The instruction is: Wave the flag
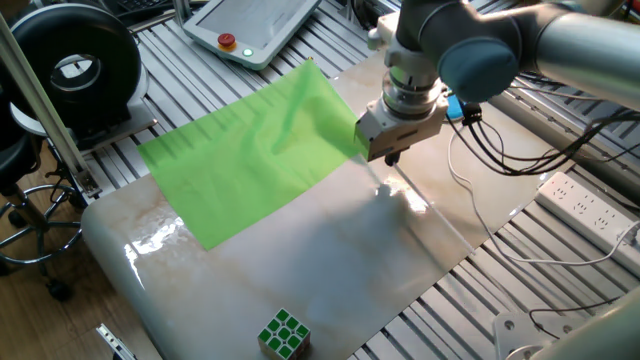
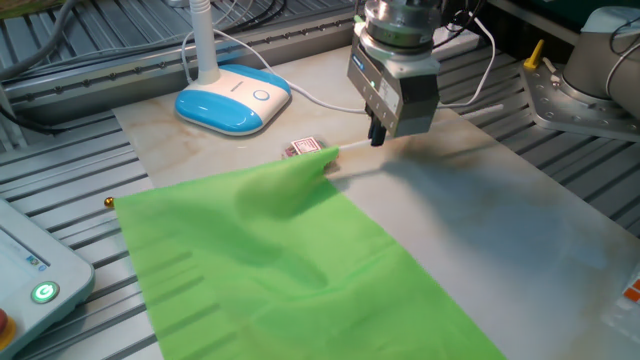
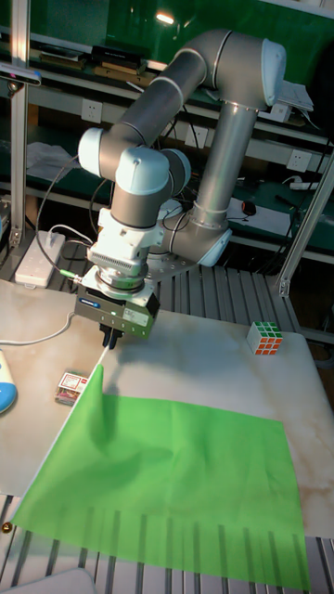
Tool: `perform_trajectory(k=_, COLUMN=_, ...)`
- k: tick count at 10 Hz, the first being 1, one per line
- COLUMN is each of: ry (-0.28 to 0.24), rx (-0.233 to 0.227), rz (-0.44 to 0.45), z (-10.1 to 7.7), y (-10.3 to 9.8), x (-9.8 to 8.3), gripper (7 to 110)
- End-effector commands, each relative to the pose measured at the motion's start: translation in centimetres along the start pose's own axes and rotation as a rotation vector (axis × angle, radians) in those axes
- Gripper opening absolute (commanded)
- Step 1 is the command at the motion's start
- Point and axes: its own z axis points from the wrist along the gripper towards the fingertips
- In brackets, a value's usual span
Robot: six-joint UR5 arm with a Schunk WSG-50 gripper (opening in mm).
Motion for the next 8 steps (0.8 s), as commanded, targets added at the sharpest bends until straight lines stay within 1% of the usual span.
perform_trajectory(k=1, ry=0.006, rx=-0.003, rz=0.002, z=-2.3, y=0.5, x=-0.1, gripper=7)
perform_trajectory(k=3, ry=-0.004, rx=0.007, rz=-0.009, z=-3.1, y=0.8, x=-0.3, gripper=7)
perform_trajectory(k=4, ry=-0.025, rx=0.016, rz=-0.025, z=-3.6, y=0.8, x=-0.6, gripper=7)
perform_trajectory(k=6, ry=-0.044, rx=0.029, rz=-0.035, z=-4.5, y=0.9, x=-0.9, gripper=7)
perform_trajectory(k=8, ry=-0.063, rx=0.058, rz=-0.051, z=-6.0, y=0.8, x=-1.1, gripper=7)
